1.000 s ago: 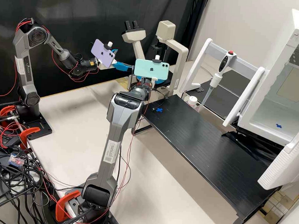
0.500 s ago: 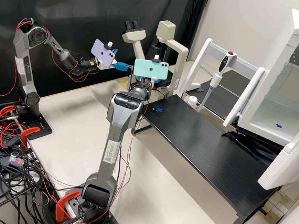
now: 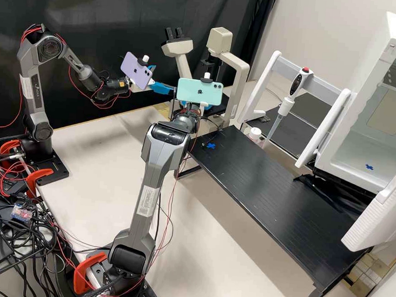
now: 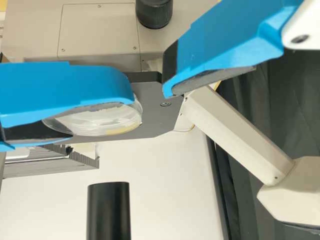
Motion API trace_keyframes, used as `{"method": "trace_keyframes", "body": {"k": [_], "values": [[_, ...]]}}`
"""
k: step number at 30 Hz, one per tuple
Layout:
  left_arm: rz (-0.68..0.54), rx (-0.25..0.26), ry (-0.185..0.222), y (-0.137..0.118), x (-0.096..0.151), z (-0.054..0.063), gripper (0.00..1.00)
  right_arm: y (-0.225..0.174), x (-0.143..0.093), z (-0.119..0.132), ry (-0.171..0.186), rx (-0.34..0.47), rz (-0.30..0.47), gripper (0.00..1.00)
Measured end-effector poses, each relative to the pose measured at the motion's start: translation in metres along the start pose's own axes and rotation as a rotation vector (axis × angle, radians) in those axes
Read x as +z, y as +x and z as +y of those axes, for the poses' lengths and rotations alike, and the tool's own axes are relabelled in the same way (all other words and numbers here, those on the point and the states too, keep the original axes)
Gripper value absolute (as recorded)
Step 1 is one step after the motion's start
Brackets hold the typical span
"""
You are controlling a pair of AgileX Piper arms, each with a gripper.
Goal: Move the petri dish to the bench
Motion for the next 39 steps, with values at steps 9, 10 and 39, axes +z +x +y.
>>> {"method": "trace_keyframes", "body": {"k": [9, 10, 39], "values": [[0.0, 0.0, 0.0, 0.0, 0.0, 0.0, 1.0, -0.024, -0.004, 0.003, 0.008, 0.002, 0.004, 0.0], [0.0, 0.0, 0.0, 0.0, 0.0, 0.0, 1.0, -0.029, -0.005, 0.004, 0.013, 0.005, 0.003, 0.0], [0.0, 0.0, 0.0, 0.0, 0.0, 0.0, 1.0, -0.204, 0.044, -0.005, -0.113, 0.168, -0.028, 0.0]]}}
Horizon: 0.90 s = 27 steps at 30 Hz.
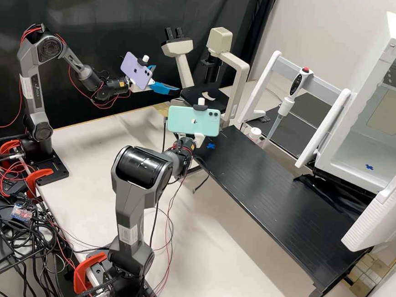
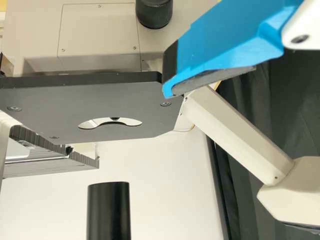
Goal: Move the petri dish to the bench
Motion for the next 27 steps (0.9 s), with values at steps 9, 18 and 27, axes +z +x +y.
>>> {"method": "trace_keyframes", "body": {"k": [9, 18, 27], "values": [[0.0, 0.0, 0.0, 0.0, 0.0, 0.0, 1.0, -0.036, 0.021, -0.004, -0.009, 0.034, -0.026, 0.0], [0.0, 0.0, 0.0, 0.0, 0.0, 0.0, 1.0, -0.044, 0.032, -0.015, 0.004, 0.019, -0.055, 0.0], [0.0, 0.0, 0.0, 0.0, 0.0, 0.0, 1.0, -0.039, 0.038, -0.023, 0.015, 0.014, -0.049, 1.0]]}}
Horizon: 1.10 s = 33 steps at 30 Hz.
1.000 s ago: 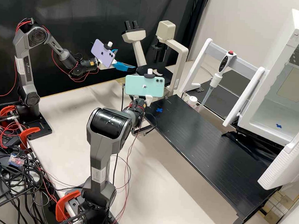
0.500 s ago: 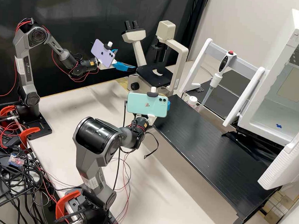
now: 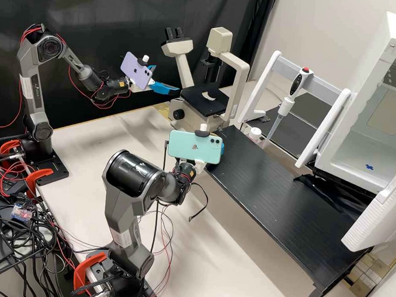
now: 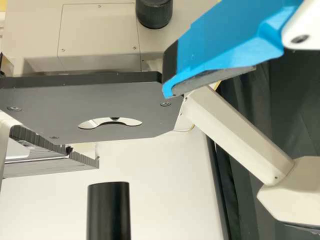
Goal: Move the petri dish to the bench
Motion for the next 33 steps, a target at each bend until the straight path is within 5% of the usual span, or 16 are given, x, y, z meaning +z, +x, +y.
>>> {"method": "trace_keyframes", "body": {"k": [21, 28, 33], "values": [[0.0, 0.0, 0.0, 0.0, 0.0, 0.0, 1.0, -0.01, -0.013, 0.009, -0.009, 0.033, 0.042, 1.0], [0.0, 0.0, 0.0, 0.0, 0.0, 0.0, 1.0, -0.041, -0.031, 0.025, -0.026, 0.149, 0.129, 1.0], [0.0, 0.0, 0.0, 0.0, 0.0, 0.0, 1.0, -0.069, -0.045, 0.043, -0.013, 0.376, 0.206, 1.0]]}}
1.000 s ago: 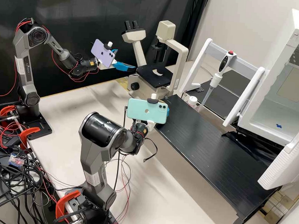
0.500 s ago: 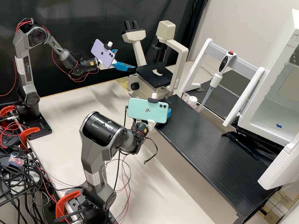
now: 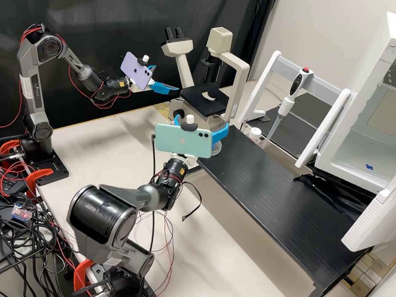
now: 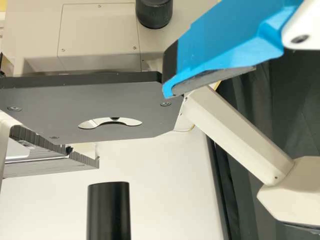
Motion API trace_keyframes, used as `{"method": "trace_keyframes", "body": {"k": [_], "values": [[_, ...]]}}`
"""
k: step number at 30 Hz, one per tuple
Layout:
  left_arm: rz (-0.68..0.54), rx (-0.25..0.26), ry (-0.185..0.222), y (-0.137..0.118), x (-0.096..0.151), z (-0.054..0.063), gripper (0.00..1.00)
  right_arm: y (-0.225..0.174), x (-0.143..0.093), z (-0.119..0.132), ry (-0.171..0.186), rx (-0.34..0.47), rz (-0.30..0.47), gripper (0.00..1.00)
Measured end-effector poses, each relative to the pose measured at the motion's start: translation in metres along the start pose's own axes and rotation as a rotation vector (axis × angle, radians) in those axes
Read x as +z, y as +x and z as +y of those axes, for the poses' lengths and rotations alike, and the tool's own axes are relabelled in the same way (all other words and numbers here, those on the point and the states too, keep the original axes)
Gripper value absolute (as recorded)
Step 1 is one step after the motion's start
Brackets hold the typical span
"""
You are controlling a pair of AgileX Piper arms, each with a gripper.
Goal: Move the petri dish to the bench
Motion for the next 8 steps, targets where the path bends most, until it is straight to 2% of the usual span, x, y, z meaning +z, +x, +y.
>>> {"method": "trace_keyframes", "body": {"k": [2, 3, 4, 8], "values": [[0.0, 0.0, 0.0, 0.0, 0.0, 0.0, 1.0, -0.004, -0.004, 0.01, 0.03, 0.112, -0.007, 1.0], [0.0, 0.0, 0.0, 0.0, 0.0, 0.0, 1.0, -0.006, -0.004, 0.013, 0.043, 0.144, -0.012, 1.0], [0.0, 0.0, 0.0, 0.0, 0.0, 0.0, 1.0, -0.009, -0.003, 0.019, 0.068, 0.212, -0.029, 1.0], [0.0, 0.0, 0.0, 0.0, 0.0, 0.0, 1.0, -0.02, 0.008, 0.032, 0.13, 0.353, -0.117, 1.0]]}}
